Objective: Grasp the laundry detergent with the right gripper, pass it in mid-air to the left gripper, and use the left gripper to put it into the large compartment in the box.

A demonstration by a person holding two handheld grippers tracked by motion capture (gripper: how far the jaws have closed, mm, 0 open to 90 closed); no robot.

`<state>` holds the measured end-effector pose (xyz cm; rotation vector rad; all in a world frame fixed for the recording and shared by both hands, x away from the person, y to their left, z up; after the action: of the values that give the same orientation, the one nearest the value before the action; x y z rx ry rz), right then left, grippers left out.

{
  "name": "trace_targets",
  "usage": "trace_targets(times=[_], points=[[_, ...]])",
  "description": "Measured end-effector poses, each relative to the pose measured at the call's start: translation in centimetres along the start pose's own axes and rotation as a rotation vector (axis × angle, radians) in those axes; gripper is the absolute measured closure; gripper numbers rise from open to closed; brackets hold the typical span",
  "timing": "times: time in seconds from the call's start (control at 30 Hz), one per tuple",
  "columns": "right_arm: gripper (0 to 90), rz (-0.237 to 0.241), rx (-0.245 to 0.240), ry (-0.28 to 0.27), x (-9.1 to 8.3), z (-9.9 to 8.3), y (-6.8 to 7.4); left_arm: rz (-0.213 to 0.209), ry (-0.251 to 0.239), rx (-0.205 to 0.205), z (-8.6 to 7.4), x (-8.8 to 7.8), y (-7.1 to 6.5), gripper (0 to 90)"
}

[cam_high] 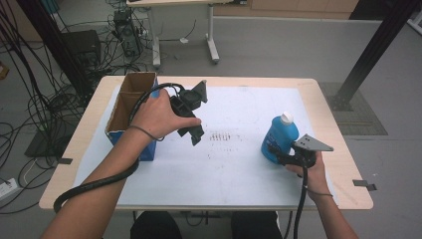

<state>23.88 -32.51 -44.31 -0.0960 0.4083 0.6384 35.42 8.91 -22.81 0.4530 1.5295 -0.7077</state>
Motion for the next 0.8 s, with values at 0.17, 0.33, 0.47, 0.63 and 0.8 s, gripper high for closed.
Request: trace_targets(times=[0.17, 0.33, 0.47, 0.63, 0.8], points=[[42.3, -0.002, 0.000, -0.002, 0.00, -0.05, 0.03, 0.001, 0.001, 0.004, 0.12, -0.03, -0.07, 7.2], [42.2, -0.001, 0.000, -0.002, 0.00, -0.05, 0.02, 0.000, -0.001, 0.006, 0.23, -0.04, -0.15, 7.2], [42.2, 0.002, 0.001, 0.003, 0.00, 0.02, 0.00, -0.002, 0.001, 0.008, 0.28, 0.05, -0.10, 7.2], [42.1, 0.000, 0.002, 0.001, 0.00, 0.00, 0.00, -0.001, 0.002, 0.007, 0.32, 0.05, -0.17, 7.2], [42.1, -0.001, 0.005, 0.000, 0.01, -0.01, 0.01, -0.001, 0.003, 0.008, 0.31, 0.08, -0.15, 7.3]])
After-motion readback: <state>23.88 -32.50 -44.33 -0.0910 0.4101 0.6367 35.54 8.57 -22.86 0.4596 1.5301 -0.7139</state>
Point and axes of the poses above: each handheld gripper's, and its own axes: x roughly forward along the jaws, z roughly out of its top, y roughly to its left, the point moved 7 cm from there along x, roughly forward along the jaws, and after that the axes turned 3 degrees about -z, right-handed, at the moved point
